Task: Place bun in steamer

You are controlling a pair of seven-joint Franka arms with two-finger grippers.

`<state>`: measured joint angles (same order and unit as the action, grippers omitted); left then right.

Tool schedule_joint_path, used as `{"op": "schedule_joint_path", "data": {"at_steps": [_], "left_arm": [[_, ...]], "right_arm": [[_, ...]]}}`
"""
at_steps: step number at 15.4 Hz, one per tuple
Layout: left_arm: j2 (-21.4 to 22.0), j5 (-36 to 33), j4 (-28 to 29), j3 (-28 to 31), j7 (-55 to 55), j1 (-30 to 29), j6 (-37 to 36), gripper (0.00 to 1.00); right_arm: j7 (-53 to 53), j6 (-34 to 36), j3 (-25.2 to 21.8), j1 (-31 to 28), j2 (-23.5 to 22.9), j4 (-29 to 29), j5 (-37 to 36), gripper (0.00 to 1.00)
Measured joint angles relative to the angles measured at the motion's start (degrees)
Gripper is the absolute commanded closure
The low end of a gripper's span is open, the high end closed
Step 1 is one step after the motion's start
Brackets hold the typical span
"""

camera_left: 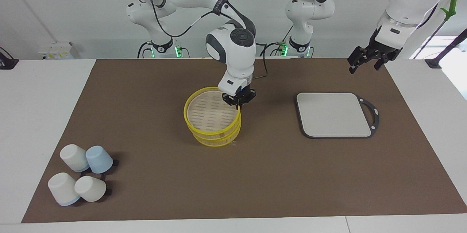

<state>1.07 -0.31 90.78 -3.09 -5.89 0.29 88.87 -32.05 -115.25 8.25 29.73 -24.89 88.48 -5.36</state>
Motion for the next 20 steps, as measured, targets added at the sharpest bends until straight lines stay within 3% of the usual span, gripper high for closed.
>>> {"op": "schedule_joint_path", "data": {"at_steps": [11,19,20], "left_arm": [[4.4,1.2,6.7,-0.1,0.9,0.0,0.2,0.00],[4.9,3.1,7.6,0.2,2.5,-0.7,1.5,0.00],[4.9,3.2,7.7,0.2,2.7,-0.7,1.5,0.00]], "right_arm": [[-4.2,-3.4,0.0,2.1,-0.5,2.1,-0.2,0.86],[-4.2,-7.1,-0.4,2.1,-0.4,4.4,-0.2,0.86],[-4.2,-6.7,-0.4,2.1,-0.4,4.3,-0.2,0.79]]}}
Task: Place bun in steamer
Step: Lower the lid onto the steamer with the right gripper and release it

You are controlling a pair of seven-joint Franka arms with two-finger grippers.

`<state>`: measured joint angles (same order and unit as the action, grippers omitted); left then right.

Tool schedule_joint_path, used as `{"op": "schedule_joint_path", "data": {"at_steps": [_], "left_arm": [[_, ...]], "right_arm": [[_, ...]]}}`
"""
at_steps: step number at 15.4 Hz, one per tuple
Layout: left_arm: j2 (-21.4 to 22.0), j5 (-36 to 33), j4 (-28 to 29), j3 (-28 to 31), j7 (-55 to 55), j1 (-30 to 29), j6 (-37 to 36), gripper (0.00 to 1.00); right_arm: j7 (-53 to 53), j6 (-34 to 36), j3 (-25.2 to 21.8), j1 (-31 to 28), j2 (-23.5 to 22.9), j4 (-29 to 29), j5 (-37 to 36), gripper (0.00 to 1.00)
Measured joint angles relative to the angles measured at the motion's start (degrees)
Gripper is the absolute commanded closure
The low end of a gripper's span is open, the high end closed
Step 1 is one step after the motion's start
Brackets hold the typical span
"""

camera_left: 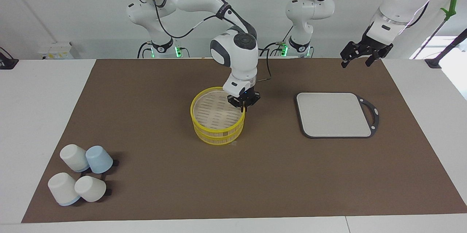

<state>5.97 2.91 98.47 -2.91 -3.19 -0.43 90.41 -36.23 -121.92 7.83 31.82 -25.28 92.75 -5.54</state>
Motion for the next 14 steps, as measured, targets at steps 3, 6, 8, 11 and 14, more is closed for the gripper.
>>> {"op": "schedule_joint_path", "data": {"at_steps": [3,6,8,11,14], "left_arm": [[0.0,0.1,0.1,-0.1,0.4,0.0,0.0,0.00],[0.0,0.1,0.1,-0.1,0.7,0.0,0.1,0.00],[0.0,0.0,0.1,-0.1,0.9,0.0,0.2,0.00],[0.0,-0.2,0.1,-0.1,1.0,0.0,0.5,0.00],[0.0,-0.2,0.1,-0.1,1.0,0.0,0.7,0.00]], "right_arm": [[0.0,1.7,0.0,0.0,0.1,-0.3,0.0,0.61],[0.0,5.1,-0.2,-0.1,0.1,-1.4,0.0,0.46],[0.0,5.3,-0.2,-0.4,0.2,-1.9,0.0,0.36],[0.0,5.5,-0.3,-0.9,0.3,-3.0,0.0,0.15],[0.1,7.5,-0.4,-4.1,1.3,-5.6,0.0,0.00]]}}
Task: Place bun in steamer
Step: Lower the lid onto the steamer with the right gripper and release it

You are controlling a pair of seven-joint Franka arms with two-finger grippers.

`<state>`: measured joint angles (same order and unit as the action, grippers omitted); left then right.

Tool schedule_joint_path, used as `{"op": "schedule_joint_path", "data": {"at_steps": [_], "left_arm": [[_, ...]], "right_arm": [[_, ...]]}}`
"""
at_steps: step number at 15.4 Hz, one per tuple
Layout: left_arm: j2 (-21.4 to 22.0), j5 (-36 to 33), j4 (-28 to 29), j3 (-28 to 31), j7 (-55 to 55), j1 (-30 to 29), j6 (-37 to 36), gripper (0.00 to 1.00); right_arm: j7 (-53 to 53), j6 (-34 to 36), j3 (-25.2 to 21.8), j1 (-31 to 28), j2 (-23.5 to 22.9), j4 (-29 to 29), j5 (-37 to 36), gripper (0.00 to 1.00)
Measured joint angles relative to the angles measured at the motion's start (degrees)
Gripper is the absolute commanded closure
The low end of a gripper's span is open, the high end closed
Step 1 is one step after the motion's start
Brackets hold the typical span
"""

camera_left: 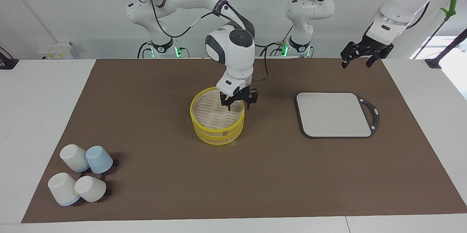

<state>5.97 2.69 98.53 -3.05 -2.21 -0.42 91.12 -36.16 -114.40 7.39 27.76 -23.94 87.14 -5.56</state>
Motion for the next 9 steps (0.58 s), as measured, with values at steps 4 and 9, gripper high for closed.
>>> {"op": "schedule_joint_path", "data": {"at_steps": [4,9], "left_arm": [[0.0,-1.1,0.0,0.0,0.2,0.0,0.1,0.00],[0.0,-1.2,0.0,0.0,0.4,0.0,0.3,0.00]], "right_arm": [[7.1,11.4,-0.1,-8.7,5.9,-1.7,0.0,0.00],[18.4,23.2,-0.2,-20.4,13.9,-1.6,2.8,0.00]]}}
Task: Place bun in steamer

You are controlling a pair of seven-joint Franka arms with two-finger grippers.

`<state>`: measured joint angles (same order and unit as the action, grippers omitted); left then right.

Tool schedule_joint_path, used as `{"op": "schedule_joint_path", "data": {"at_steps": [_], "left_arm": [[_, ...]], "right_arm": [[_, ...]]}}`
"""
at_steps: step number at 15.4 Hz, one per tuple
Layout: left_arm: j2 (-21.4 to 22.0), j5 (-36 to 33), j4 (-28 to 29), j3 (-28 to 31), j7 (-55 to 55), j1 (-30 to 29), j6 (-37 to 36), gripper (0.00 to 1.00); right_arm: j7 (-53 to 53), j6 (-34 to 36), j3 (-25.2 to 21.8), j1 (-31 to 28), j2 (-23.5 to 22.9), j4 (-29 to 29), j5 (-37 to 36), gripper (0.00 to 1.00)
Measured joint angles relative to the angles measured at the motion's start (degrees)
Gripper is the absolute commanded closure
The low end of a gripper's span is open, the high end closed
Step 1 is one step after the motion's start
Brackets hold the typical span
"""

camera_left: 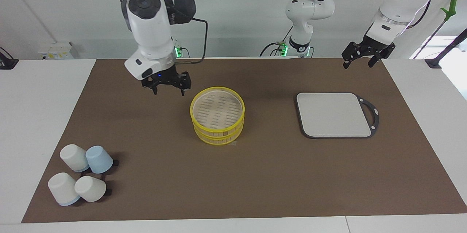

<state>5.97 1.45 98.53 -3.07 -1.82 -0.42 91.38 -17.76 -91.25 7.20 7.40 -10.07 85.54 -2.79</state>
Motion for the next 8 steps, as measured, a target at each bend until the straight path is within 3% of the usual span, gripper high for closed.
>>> {"op": "schedule_joint_path", "data": {"at_steps": [3,8], "left_arm": [[0.0,0.0,0.0,0.0,0.0,0.0,0.1,0.00],[0.0,0.0,0.0,0.0,0.0,0.0,0.2,0.00]], "right_arm": [[5.1,1.9,0.0,-4.3,2.6,0.8,0.7,0.00],[6.7,2.7,0.0,-5.4,5.5,4.5,0.8,0.00]]}}
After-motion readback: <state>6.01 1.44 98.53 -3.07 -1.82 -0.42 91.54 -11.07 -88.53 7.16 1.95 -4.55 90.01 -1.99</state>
